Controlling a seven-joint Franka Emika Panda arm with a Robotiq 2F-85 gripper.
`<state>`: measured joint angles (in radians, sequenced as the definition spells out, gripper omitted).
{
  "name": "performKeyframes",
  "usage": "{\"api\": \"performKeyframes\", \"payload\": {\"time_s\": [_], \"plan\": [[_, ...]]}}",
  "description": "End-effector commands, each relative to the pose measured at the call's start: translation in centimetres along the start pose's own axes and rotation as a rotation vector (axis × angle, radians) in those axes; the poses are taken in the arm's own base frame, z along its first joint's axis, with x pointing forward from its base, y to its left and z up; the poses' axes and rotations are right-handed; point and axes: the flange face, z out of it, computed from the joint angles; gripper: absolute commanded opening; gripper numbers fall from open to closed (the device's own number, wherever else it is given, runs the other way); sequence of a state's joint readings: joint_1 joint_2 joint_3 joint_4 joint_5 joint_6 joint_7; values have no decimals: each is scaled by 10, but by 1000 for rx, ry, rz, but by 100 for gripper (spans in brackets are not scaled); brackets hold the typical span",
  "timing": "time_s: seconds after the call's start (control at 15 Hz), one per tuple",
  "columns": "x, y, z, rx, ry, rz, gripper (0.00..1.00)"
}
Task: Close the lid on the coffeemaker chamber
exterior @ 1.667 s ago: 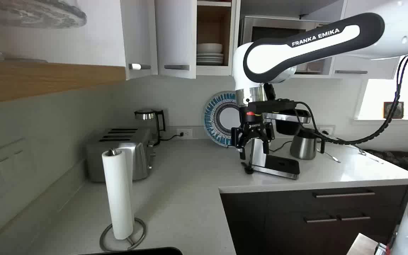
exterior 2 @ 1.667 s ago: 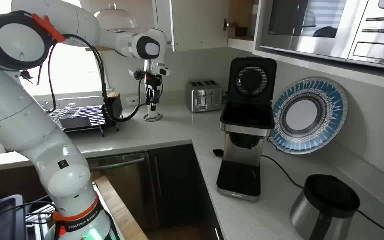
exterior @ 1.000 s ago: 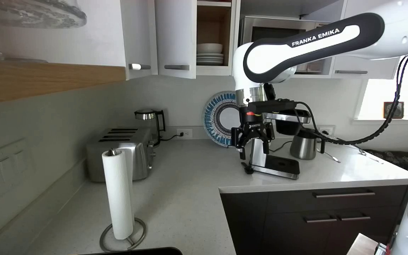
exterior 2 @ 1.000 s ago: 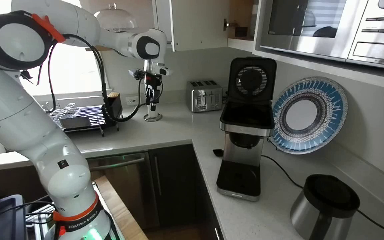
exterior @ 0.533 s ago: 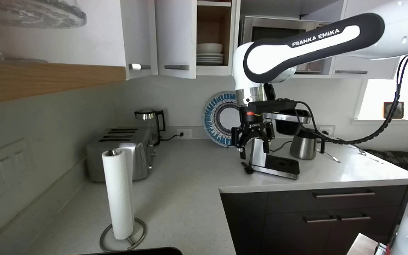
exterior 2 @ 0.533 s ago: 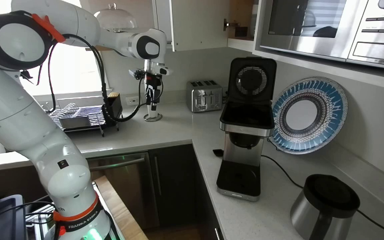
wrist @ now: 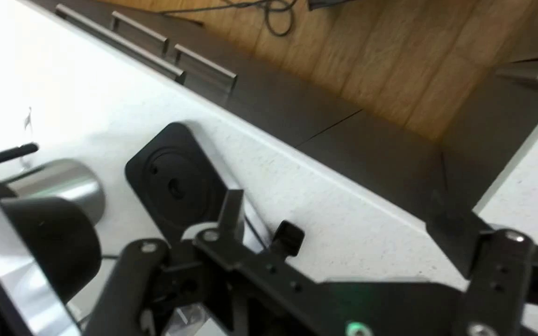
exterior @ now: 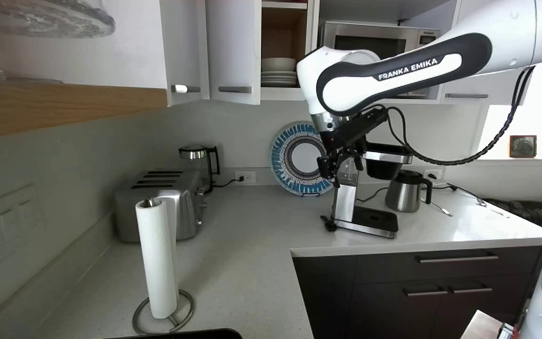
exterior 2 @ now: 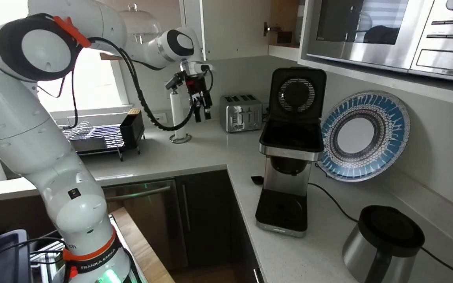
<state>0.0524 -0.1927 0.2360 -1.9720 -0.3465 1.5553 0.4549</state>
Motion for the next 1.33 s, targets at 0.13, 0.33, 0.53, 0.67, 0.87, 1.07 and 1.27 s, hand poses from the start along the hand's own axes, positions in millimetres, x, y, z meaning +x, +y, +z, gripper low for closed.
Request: {"api": "performKeyframes", "payload": {"time_s": [0.13, 0.33, 0.53, 0.67, 0.87, 1.07, 1.27], "plan": [[46, 6, -21, -154, 197, -136, 100], [56, 23, -22, -227, 218, -218, 100], [60, 49, -20, -306, 208, -272, 100], [64, 61, -21, -315, 210, -328, 100], [65, 63, -20, -299, 195, -320, 100], [66, 67, -23, -299, 196, -334, 100], [65, 66, -24, -299, 197, -338, 100]]}}
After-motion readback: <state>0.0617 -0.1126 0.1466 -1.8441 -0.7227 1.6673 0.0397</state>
